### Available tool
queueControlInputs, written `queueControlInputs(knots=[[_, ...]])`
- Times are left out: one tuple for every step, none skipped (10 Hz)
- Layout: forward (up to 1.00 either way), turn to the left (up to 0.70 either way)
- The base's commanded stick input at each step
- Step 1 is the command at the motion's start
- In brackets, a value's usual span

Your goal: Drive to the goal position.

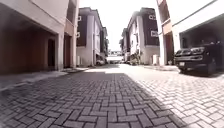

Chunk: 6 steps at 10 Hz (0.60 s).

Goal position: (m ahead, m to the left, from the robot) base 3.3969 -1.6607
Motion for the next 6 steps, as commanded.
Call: queueControlInputs(knots=[[0.5, 0.0], [0.5, 0.0], [0.5, 0.0], [0.5, 0.0], [0.5, 0.0], [0.5, 0.0]])
